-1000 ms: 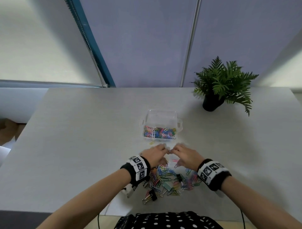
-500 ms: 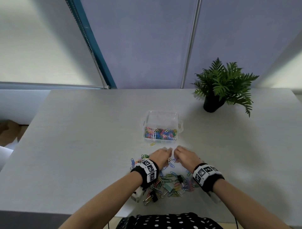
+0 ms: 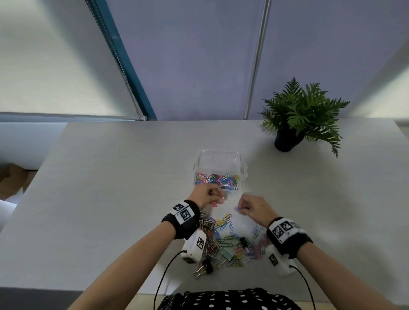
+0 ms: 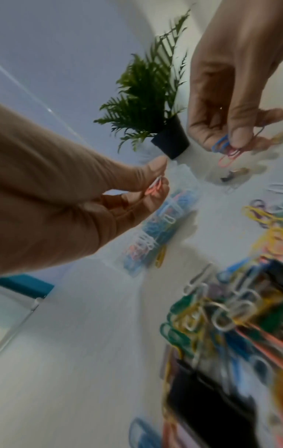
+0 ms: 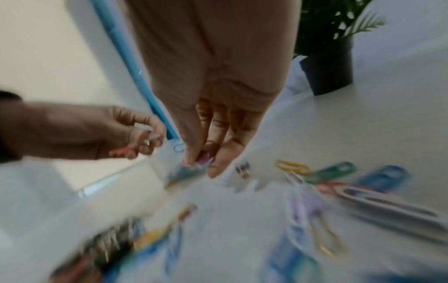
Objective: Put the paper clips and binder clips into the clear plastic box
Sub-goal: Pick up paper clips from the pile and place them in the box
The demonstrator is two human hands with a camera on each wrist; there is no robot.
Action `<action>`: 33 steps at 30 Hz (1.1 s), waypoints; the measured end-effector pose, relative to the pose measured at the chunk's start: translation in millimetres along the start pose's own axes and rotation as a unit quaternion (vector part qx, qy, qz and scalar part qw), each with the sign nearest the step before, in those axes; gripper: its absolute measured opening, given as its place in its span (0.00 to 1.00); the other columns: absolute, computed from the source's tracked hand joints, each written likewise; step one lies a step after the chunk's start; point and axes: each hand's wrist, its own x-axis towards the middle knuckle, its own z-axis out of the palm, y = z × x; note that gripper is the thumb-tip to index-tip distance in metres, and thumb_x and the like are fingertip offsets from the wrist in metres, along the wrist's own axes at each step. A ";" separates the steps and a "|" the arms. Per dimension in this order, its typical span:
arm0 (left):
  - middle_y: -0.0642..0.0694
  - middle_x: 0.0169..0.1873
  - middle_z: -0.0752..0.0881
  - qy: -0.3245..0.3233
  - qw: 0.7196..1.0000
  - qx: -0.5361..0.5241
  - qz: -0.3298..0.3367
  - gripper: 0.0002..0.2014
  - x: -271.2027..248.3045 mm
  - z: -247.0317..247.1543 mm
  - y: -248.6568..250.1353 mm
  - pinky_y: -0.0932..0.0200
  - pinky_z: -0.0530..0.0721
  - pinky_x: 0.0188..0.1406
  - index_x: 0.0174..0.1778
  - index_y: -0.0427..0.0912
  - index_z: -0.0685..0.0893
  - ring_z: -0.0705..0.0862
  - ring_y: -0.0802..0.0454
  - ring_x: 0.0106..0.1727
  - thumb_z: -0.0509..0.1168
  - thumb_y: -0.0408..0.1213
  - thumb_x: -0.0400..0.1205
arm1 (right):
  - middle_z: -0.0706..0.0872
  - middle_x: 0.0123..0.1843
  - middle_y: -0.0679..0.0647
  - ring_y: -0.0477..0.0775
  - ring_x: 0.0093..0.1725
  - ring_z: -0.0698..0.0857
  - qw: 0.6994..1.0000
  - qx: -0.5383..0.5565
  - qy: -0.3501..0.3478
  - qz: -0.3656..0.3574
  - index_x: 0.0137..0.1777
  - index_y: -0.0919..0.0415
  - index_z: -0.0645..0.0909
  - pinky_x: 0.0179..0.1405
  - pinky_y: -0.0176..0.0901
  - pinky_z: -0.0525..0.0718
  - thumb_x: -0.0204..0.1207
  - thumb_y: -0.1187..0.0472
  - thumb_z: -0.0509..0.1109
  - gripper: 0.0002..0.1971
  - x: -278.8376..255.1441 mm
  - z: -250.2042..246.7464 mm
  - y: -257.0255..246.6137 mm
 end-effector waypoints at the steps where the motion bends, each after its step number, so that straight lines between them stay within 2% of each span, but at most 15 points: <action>1: 0.52 0.32 0.83 0.016 1.000 -0.004 0.000 0.08 2.4 -5.5 2.2 0.79 0.79 0.28 0.48 0.31 0.84 0.81 0.71 0.24 0.70 0.25 0.74 | 0.85 0.35 0.54 0.47 0.33 0.85 0.999 0.046 -0.001 0.002 0.33 0.53 0.74 0.33 0.34 0.83 0.71 0.69 0.72 0.13 1.6 -5.4 -6.6; 2: 0.51 0.31 0.83 0.034 0.999 -0.004 0.003 0.09 6.2 -11.1 5.2 0.79 0.79 0.27 0.49 0.30 0.85 0.81 0.71 0.24 0.71 0.26 0.74 | 0.85 0.34 0.55 0.46 0.30 0.85 0.997 0.079 0.001 0.001 0.35 0.56 0.75 0.29 0.31 0.82 0.72 0.70 0.71 0.11 4.5 -10.8 -13.5; 4: 0.51 0.31 0.83 0.065 0.998 0.020 0.016 0.08 15.5 -21.4 12.5 0.81 0.76 0.27 0.47 0.32 0.86 0.80 0.69 0.24 0.72 0.28 0.73 | 0.85 0.32 0.57 0.48 0.28 0.85 0.992 0.126 0.015 -0.004 0.37 0.61 0.76 0.26 0.32 0.82 0.72 0.72 0.70 0.08 14.0 -20.2 -27.9; 8: 0.44 0.33 0.85 0.123 0.986 0.105 0.044 0.05 35.7 -31.5 22.8 0.83 0.73 0.27 0.44 0.35 0.88 0.78 0.68 0.24 0.70 0.29 0.74 | 0.85 0.31 0.57 0.45 0.24 0.85 0.984 0.160 0.075 0.004 0.39 0.65 0.79 0.29 0.40 0.84 0.70 0.74 0.71 0.05 43.4 -27.8 -51.0; 10: 0.43 0.39 0.87 0.144 0.979 0.137 0.054 0.06 41.3 -31.9 25.2 0.80 0.76 0.35 0.46 0.35 0.88 0.82 0.59 0.35 0.67 0.28 0.77 | 0.87 0.38 0.61 0.50 0.32 0.85 0.985 0.140 0.096 0.011 0.44 0.66 0.81 0.40 0.47 0.86 0.70 0.72 0.71 0.05 55.1 -26.1 -56.6; 12: 0.41 0.49 0.88 0.158 0.970 0.169 0.070 0.07 42.8 -30.6 22.3 0.67 0.80 0.53 0.48 0.36 0.88 0.85 0.49 0.48 0.65 0.27 0.78 | 0.86 0.49 0.62 0.54 0.44 0.83 0.994 0.078 0.074 0.012 0.52 0.67 0.81 0.53 0.48 0.83 0.72 0.69 0.70 0.09 59.9 -22.9 -57.8; 13: 0.40 0.53 0.87 0.165 0.965 0.186 0.082 0.08 40.8 -29.3 19.7 0.61 0.79 0.59 0.50 0.38 0.87 0.85 0.47 0.53 0.64 0.27 0.78 | 0.86 0.52 0.61 0.55 0.48 0.83 0.997 0.023 0.068 0.006 0.54 0.67 0.80 0.55 0.47 0.80 0.73 0.68 0.70 0.10 58.5 -21.2 -56.9; 15: 0.40 0.55 0.86 0.171 0.957 0.205 0.117 0.10 31.3 -25.3 14.1 0.59 0.77 0.60 0.51 0.38 0.87 0.84 0.46 0.55 0.63 0.26 0.78 | 0.85 0.54 0.60 0.59 0.52 0.83 0.994 -0.072 0.082 -0.024 0.56 0.65 0.80 0.55 0.48 0.78 0.75 0.67 0.66 0.10 49.9 -18.4 -53.8; 18: 0.40 0.51 0.85 0.125 0.952 0.241 0.138 0.10 11.6 -11.3 -1.7 0.62 0.79 0.57 0.51 0.37 0.86 0.84 0.47 0.50 0.62 0.25 0.78 | 0.85 0.50 0.58 0.60 0.49 0.83 0.987 -0.122 0.087 -0.049 0.51 0.62 0.79 0.49 0.50 0.80 0.76 0.66 0.64 0.06 28.3 -11.5 -41.8; 19: 0.41 0.50 0.85 0.089 0.952 0.262 0.134 0.09 3.9 -3.5 -6.8 0.58 0.81 0.58 0.51 0.37 0.85 0.84 0.47 0.49 0.62 0.27 0.79 | 0.85 0.50 0.57 0.59 0.50 0.83 0.988 -0.138 0.064 -0.043 0.51 0.60 0.78 0.49 0.50 0.80 0.76 0.65 0.64 0.06 20.6 -7.1 -36.6; 21: 0.40 0.51 0.84 0.003 0.946 0.308 0.097 0.07 -9.9 15.9 -12.8 0.51 0.83 0.58 0.52 0.36 0.83 0.84 0.46 0.50 0.63 0.31 0.80 | 0.81 0.57 0.54 0.56 0.56 0.81 0.982 -0.188 -0.009 -0.031 0.57 0.58 0.77 0.54 0.50 0.80 0.75 0.62 0.67 0.11 8.3 6.3 -24.7; 23: 0.37 0.56 0.81 -0.048 0.916 0.394 0.051 0.13 -18.9 36.1 -14.2 0.50 0.81 0.59 0.59 0.34 0.78 0.81 0.40 0.57 0.64 0.35 0.80 | 0.75 0.64 0.54 0.54 0.63 0.75 0.967 -0.243 -0.062 -0.050 0.64 0.57 0.73 0.60 0.51 0.78 0.71 0.60 0.71 0.21 1.0 21.7 -14.9; 25: 0.35 0.61 0.76 -0.053 0.885 0.460 0.042 0.24 -22.1 51.3 -16.4 0.48 0.76 0.63 0.66 0.33 0.71 0.76 0.38 0.64 0.67 0.37 0.77 | 0.71 0.65 0.56 0.55 0.65 0.70 0.951 -0.290 -0.065 -0.086 0.66 0.59 0.70 0.62 0.50 0.76 0.67 0.58 0.74 0.28 -1.6 33.4 -9.0; 28: 0.33 0.64 0.75 -0.040 0.875 0.480 0.036 0.28 -21.3 58.2 -18.3 0.48 0.73 0.67 0.67 0.30 0.69 0.73 0.37 0.68 0.71 0.36 0.74 | 0.72 0.61 0.56 0.55 0.62 0.70 0.949 -0.296 -0.029 -0.104 0.65 0.60 0.71 0.61 0.47 0.75 0.64 0.59 0.76 0.29 -2.1 40.2 -2.8; 33: 0.34 0.55 0.81 -0.057 0.906 0.419 0.012 0.11 -16.8 48.3 -16.3 0.49 0.75 0.56 0.52 0.33 0.79 0.78 0.37 0.60 0.67 0.29 0.75 | 0.71 0.49 0.49 0.54 0.56 0.74 0.976 -0.201 -0.017 -0.076 0.48 0.58 0.74 0.51 0.50 0.78 0.66 0.65 0.74 0.14 2.1 39.6 7.2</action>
